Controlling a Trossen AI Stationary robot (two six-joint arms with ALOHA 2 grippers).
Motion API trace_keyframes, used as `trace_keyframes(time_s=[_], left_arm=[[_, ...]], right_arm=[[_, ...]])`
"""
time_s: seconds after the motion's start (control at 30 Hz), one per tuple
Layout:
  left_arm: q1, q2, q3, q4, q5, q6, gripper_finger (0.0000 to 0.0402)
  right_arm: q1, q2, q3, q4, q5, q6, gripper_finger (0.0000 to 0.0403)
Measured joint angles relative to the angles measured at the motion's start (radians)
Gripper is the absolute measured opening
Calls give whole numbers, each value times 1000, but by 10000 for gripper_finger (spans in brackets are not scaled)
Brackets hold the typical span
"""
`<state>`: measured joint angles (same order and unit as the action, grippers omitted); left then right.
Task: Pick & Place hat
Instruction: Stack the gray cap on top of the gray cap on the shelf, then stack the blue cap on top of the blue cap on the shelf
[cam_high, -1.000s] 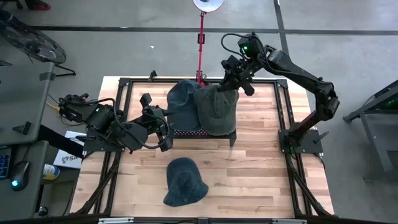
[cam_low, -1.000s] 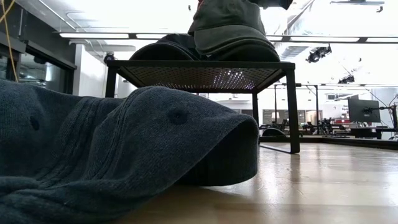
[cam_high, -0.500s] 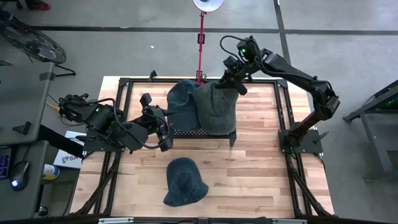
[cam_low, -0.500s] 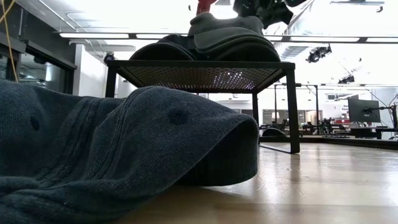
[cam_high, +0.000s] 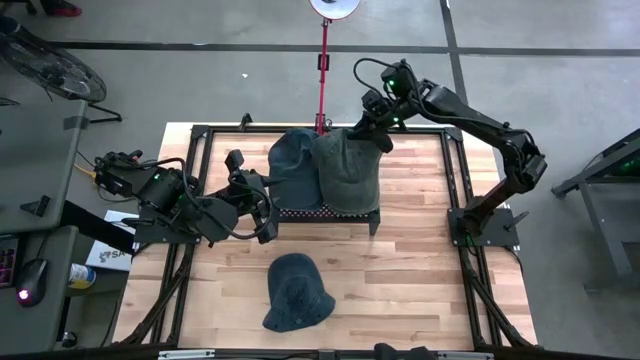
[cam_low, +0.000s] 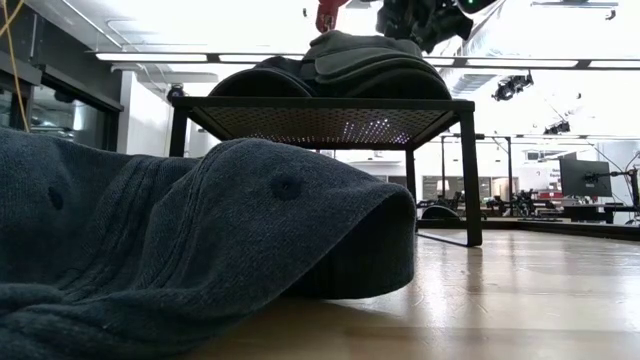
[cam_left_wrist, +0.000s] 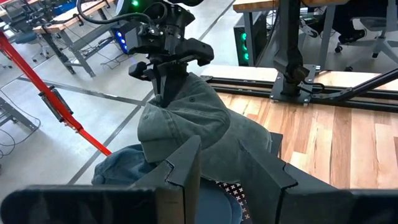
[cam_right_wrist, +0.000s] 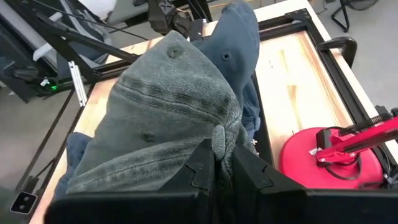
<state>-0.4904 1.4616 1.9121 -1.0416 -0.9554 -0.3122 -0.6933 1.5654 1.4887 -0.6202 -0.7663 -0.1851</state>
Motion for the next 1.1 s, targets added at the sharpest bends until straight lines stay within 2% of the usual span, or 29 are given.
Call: trace_keyframes(time_s=[0.17,0.33,0.53,0.67,0.83,1.1], left_arm=[[0,0,0,0,0,0,101],[0,0,0,0,4,0,101],[0,0,0,0,5,0,101],[0,0,0,-8,5,0,101],[-1,0,0,-21,10,0,101],[-1,0,-8,-165,129,-125,101]], right_arm=[[0,0,0,-1,0,25,38],[0,-2,1,5,-3,52,86],[0,-13,2,31,-70,114,151],[0,-43,2,74,-60,152,185],[-1,-122,2,122,-21,164,197],[35,-298,3,124,42,237,197]])
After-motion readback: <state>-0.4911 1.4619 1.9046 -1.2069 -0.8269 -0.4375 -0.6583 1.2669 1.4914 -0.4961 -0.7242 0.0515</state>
